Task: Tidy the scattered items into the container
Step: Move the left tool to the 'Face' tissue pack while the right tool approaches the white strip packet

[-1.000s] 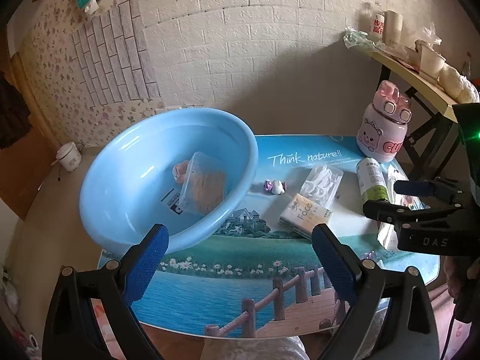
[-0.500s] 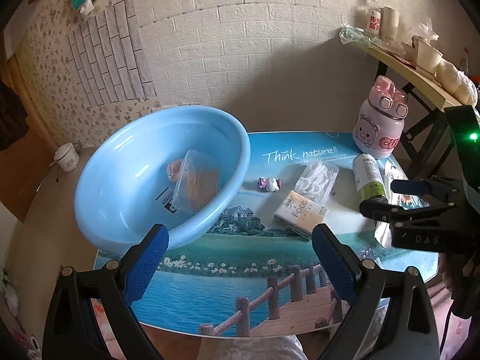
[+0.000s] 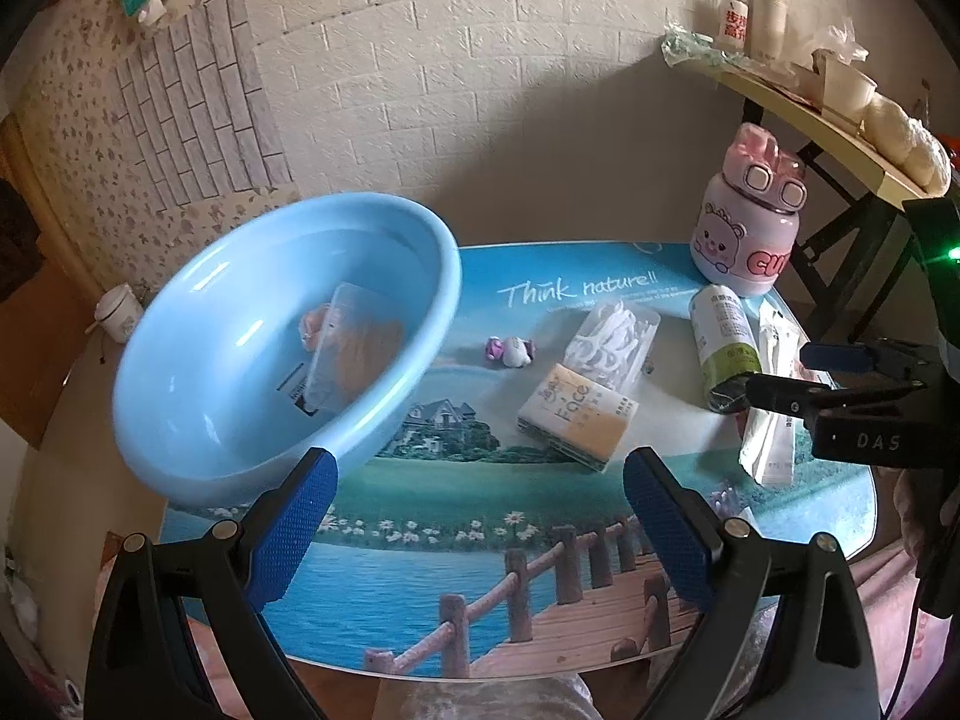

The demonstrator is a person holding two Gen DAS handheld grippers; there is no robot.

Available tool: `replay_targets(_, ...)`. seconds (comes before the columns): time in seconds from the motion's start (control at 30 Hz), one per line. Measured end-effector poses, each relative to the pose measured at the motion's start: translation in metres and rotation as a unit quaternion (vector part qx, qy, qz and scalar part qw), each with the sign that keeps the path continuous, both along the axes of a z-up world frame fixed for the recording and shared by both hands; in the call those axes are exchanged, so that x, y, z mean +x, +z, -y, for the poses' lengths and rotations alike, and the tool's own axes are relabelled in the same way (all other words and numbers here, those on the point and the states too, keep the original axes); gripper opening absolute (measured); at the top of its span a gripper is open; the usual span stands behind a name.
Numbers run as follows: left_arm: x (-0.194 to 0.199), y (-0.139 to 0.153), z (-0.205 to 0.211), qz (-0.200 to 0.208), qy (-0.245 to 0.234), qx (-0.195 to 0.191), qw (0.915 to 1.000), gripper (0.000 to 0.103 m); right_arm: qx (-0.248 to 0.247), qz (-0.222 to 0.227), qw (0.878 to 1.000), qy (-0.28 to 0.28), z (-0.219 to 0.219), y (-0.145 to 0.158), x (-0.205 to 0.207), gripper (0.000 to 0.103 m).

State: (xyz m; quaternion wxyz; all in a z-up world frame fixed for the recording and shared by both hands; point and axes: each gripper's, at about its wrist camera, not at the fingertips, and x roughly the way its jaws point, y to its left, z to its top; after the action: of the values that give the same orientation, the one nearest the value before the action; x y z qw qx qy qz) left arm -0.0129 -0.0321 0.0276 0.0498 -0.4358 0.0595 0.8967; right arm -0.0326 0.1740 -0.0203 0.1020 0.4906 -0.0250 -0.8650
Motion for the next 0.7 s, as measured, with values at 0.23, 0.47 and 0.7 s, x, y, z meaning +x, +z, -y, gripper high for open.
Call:
replay_targets(0.23,-0.002,-0.005,-0.017,-0.004,-0.039,-0.001,0.9992,0.097,-0.002,0.003,1.0,-0.003,-0.005,-0.003,0.001,0.078)
replay_targets(0.47,-0.012,-0.015,-0.036,-0.004,-0.071,-0.01,0.9974,0.097,-0.002,0.006,1.0,-0.008,-0.016,-0.004,0.001,0.078)
replay_targets(0.7,-0.023,-0.031,-0.043,0.016,-0.07,-0.012,0.9974,0.097,-0.003,0.01,1.0,-0.011,-0.022,-0.01,-0.002,0.078)
